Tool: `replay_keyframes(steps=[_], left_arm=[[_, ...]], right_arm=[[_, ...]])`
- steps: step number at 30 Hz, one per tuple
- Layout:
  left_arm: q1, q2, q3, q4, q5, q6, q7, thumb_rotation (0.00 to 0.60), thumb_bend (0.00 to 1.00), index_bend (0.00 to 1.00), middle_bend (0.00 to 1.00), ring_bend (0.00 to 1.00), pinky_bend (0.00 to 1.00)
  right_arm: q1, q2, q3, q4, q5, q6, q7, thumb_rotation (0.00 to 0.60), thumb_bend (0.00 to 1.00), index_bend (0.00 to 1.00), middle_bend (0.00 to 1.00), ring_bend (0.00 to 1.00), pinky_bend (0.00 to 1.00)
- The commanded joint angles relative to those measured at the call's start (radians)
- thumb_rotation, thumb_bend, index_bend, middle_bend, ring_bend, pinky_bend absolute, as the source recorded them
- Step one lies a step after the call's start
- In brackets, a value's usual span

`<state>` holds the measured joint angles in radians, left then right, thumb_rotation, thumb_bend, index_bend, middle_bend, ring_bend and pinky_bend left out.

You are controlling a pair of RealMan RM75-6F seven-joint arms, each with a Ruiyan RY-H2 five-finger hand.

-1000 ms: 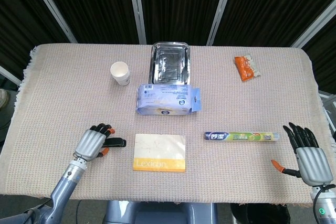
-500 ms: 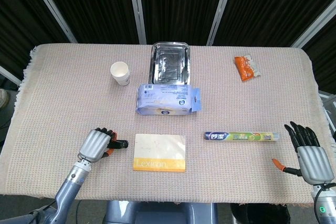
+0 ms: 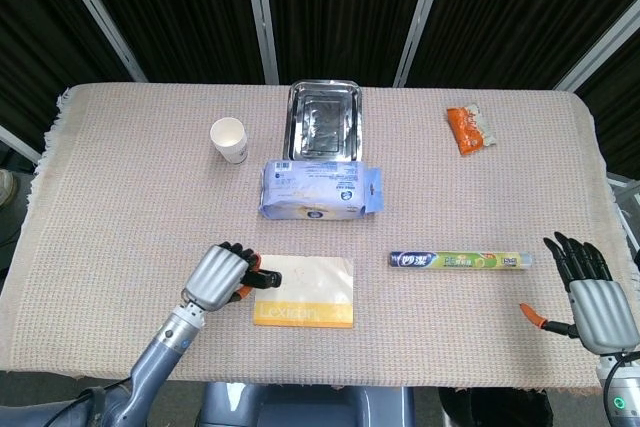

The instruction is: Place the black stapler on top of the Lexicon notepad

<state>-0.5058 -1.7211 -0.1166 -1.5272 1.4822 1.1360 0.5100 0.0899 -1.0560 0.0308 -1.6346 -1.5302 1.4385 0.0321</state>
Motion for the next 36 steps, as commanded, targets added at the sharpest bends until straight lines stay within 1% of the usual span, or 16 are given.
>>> replay_keyframes(steps=[1, 4, 6, 9, 12, 13, 15, 17, 18, 20, 23, 25, 28, 32, 35, 36], left_arm=[[-0.046, -0.065, -0.04, 0.034, -0.049, -0.048, 0.008, 0.6, 0.41, 0.68, 0.54, 0.47, 0.57], [-0.085, -0.123, -0.054, 0.087, -0.085, -0.097, 0.02, 0.6, 0.41, 0.67, 0.54, 0.47, 0.57], [-0.102, -0.156, -0.059, 0.117, -0.096, -0.11, 0.023, 0.6, 0.41, 0.66, 0.53, 0.47, 0.57], [-0.124, -0.191, -0.055, 0.139, -0.107, -0.133, 0.036, 0.6, 0.41, 0.66, 0.53, 0.46, 0.57], [-0.139, -0.217, -0.049, 0.16, -0.098, -0.127, 0.055, 0.6, 0.4, 0.62, 0.49, 0.45, 0.56], [-0.142, -0.225, -0.05, 0.168, -0.095, -0.123, 0.055, 0.6, 0.39, 0.58, 0.47, 0.44, 0.55], [-0.151, -0.247, -0.053, 0.191, -0.095, -0.12, 0.047, 0.6, 0.36, 0.46, 0.4, 0.39, 0.52], [-0.159, -0.254, -0.052, 0.197, -0.104, -0.135, 0.033, 0.6, 0.31, 0.27, 0.3, 0.32, 0.48], [-0.164, -0.249, -0.05, 0.191, -0.109, -0.147, 0.028, 0.6, 0.29, 0.22, 0.28, 0.29, 0.46], [-0.167, -0.231, -0.043, 0.17, -0.098, -0.144, 0.029, 0.6, 0.24, 0.12, 0.22, 0.25, 0.43], [-0.162, -0.195, -0.027, 0.13, -0.081, -0.125, 0.052, 0.6, 0.2, 0.02, 0.16, 0.2, 0.41], [-0.157, -0.164, -0.02, 0.088, -0.088, -0.125, 0.068, 0.6, 0.19, 0.0, 0.14, 0.19, 0.4], [-0.146, -0.098, -0.009, -0.004, -0.107, -0.125, 0.096, 0.6, 0.19, 0.0, 0.12, 0.17, 0.39], [-0.111, -0.005, 0.019, -0.111, -0.089, -0.07, 0.14, 0.6, 0.2, 0.0, 0.03, 0.09, 0.3], [-0.041, 0.109, 0.061, -0.204, -0.029, 0.056, 0.178, 0.6, 0.2, 0.0, 0.0, 0.04, 0.24], [-0.001, 0.155, 0.083, -0.224, 0.008, 0.129, 0.182, 0.6, 0.2, 0.0, 0.0, 0.03, 0.23]], right_arm=[[-0.001, 0.009, 0.002, 0.001, -0.001, 0.004, 0.022, 0.378, 0.18, 0.0, 0.0, 0.0, 0.0], [-0.003, 0.02, 0.004, 0.002, -0.006, 0.013, 0.047, 0.376, 0.18, 0.0, 0.0, 0.0, 0.0], [-0.005, 0.025, 0.003, 0.003, -0.011, 0.017, 0.055, 0.382, 0.18, 0.0, 0.0, 0.0, 0.0], [-0.005, 0.03, 0.005, 0.007, -0.013, 0.02, 0.073, 0.377, 0.18, 0.0, 0.0, 0.0, 0.0], [-0.004, 0.035, 0.009, 0.012, -0.008, 0.021, 0.089, 0.379, 0.18, 0.0, 0.0, 0.0, 0.0], [-0.004, 0.036, 0.01, 0.013, -0.007, 0.021, 0.092, 0.379, 0.18, 0.0, 0.0, 0.0, 0.0], [-0.005, 0.037, 0.01, 0.013, -0.008, 0.022, 0.095, 0.382, 0.18, 0.0, 0.0, 0.0, 0.0], [-0.005, 0.036, 0.01, 0.014, -0.01, 0.024, 0.091, 0.384, 0.18, 0.0, 0.0, 0.0, 0.0], [-0.005, 0.035, 0.01, 0.014, -0.01, 0.023, 0.088, 0.383, 0.18, 0.0, 0.0, 0.0, 0.0], [-0.004, 0.033, 0.012, 0.016, -0.003, 0.02, 0.086, 0.381, 0.18, 0.0, 0.0, 0.0, 0.0], [-0.003, 0.032, 0.017, 0.017, 0.01, 0.015, 0.086, 0.384, 0.18, 0.0, 0.0, 0.0, 0.0], [-0.002, 0.029, 0.019, 0.018, 0.015, 0.014, 0.082, 0.378, 0.18, 0.0, 0.0, 0.0, 0.0], [-0.004, 0.026, 0.018, 0.014, 0.013, 0.017, 0.068, 0.377, 0.19, 0.0, 0.0, 0.0, 0.0], [-0.005, 0.021, 0.017, 0.013, 0.013, 0.018, 0.052, 0.379, 0.18, 0.0, 0.0, 0.0, 0.0], [-0.007, 0.018, 0.019, 0.014, 0.015, 0.023, 0.043, 0.381, 0.18, 0.0, 0.0, 0.0, 0.0], [-0.008, 0.016, 0.02, 0.014, 0.013, 0.027, 0.042, 0.383, 0.18, 0.0, 0.0, 0.0, 0.0]])
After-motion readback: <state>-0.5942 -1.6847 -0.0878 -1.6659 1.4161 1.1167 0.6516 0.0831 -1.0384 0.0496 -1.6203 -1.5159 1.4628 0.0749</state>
